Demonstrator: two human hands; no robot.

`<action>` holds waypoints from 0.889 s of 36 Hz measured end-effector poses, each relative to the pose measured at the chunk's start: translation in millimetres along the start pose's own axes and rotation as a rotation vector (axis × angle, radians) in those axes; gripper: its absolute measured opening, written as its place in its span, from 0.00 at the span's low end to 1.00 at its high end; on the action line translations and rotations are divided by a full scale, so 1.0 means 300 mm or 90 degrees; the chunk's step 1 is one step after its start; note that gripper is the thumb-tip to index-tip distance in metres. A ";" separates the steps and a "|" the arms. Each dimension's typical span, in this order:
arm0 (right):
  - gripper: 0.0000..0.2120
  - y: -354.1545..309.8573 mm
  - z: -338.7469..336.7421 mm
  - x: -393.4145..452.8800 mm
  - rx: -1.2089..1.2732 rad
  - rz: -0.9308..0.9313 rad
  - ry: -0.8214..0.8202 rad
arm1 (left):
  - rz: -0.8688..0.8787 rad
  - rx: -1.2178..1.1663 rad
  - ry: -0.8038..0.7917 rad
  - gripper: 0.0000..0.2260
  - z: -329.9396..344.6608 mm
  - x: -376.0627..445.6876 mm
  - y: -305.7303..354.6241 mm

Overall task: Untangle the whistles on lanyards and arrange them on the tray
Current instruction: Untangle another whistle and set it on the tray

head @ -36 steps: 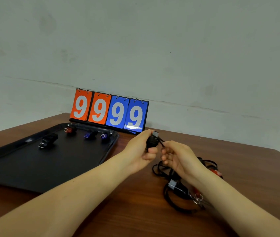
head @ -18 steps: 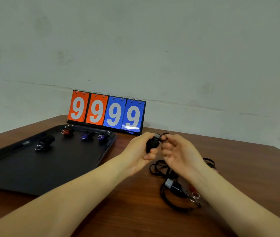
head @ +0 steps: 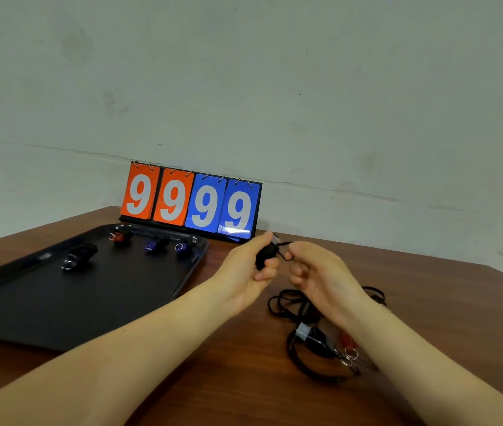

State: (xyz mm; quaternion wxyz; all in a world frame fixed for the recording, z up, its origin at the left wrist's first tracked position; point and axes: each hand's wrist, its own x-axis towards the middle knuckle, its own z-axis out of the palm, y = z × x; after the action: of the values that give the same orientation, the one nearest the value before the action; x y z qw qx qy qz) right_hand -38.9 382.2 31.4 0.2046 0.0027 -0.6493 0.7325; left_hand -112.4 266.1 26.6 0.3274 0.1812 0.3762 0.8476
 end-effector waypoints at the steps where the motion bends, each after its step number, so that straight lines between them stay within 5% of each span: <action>1: 0.04 -0.003 0.005 -0.004 -0.092 -0.036 0.018 | -0.003 -0.013 0.010 0.06 -0.003 0.004 0.002; 6: 0.03 -0.004 0.008 -0.019 -0.477 -0.224 0.051 | -0.009 0.083 -0.005 0.06 -0.012 0.011 0.009; 25: 0.03 0.005 -0.029 -0.008 -0.703 -0.458 0.116 | 0.045 0.311 -0.028 0.11 -0.027 0.026 0.010; 32: 0.05 0.004 -0.036 -0.008 -0.618 -0.333 0.120 | 0.077 0.421 -0.003 0.09 -0.030 0.031 0.003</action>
State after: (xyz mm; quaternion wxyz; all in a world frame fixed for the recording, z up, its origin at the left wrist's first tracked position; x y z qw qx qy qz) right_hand -34.4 391.8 27.9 0.4142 0.0035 -0.8687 0.2717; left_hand -124.5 267.5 21.9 0.2012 0.3017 0.6189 0.6968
